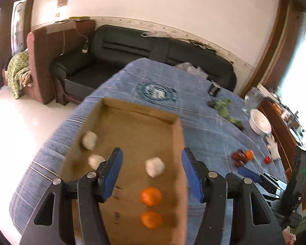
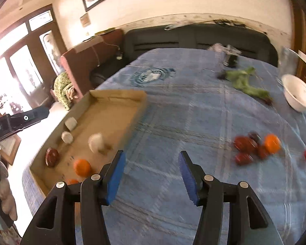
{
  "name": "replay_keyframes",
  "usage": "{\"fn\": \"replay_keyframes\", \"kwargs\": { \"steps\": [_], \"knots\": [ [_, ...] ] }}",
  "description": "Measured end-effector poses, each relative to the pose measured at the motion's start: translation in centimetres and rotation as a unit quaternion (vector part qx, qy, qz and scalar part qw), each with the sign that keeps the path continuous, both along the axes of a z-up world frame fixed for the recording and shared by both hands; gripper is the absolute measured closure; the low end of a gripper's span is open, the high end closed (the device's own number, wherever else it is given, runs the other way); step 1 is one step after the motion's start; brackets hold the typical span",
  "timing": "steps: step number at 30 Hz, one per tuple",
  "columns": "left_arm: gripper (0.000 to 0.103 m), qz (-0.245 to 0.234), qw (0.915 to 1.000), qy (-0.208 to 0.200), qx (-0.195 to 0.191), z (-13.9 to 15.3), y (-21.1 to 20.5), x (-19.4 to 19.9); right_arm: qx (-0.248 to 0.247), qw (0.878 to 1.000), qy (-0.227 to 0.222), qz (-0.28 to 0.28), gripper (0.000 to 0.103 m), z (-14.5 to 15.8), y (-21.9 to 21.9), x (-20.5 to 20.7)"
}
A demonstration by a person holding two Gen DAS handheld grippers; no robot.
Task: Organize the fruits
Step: 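Carry both white cubes over the tray and release them inside, then grasp the last mandarin with the right gripper while the left gripper approaches the dates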
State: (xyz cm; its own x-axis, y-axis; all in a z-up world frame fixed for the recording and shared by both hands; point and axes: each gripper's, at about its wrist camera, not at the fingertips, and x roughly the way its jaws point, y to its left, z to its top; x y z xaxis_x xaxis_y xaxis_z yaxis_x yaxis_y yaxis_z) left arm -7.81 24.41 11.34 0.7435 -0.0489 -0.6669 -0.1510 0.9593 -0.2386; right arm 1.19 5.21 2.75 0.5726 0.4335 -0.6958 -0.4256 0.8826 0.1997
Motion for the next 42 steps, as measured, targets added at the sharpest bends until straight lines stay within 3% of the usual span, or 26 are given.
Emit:
{"fn": "replay_keyframes", "kwargs": {
  "steps": [11, 21, 26, 35, 37, 42],
  "knots": [
    [0.042, -0.059, 0.9978, 0.023, 0.019, -1.6, -7.7, -0.1, -0.016, 0.995, 0.016, -0.095, 0.036, -2.3, -11.9, -3.3],
    [0.039, -0.097, 0.9938, 0.047, 0.028, -3.6, -11.5, 1.2, 0.007, 0.975, 0.053, -0.214, 0.033, -3.7, -23.3, -4.0],
    [0.039, -0.114, 0.9912, 0.058, 0.034, -4.6, -13.0, 1.7, 0.008, 0.975, 0.055, -0.216, 0.033, -3.8, -23.6, -2.8],
    [0.039, -0.119, 0.9890, 0.085, 0.021, -6.6, -13.3, 3.1, 0.027, 0.970, 0.056, -0.234, 0.035, -4.1, -23.9, 3.6],
    [0.039, -0.122, 0.9883, 0.091, 0.015, -7.0, -13.4, 3.4, 0.029, 0.973, 0.056, -0.222, 0.040, -3.9, -23.0, 5.3],
    [0.039, -0.133, 0.9862, 0.098, 0.017, -7.6, -14.1, 3.8, 0.025, 0.979, 0.055, -0.196, 0.042, -3.7, -19.4, 9.2]
  ]
}}
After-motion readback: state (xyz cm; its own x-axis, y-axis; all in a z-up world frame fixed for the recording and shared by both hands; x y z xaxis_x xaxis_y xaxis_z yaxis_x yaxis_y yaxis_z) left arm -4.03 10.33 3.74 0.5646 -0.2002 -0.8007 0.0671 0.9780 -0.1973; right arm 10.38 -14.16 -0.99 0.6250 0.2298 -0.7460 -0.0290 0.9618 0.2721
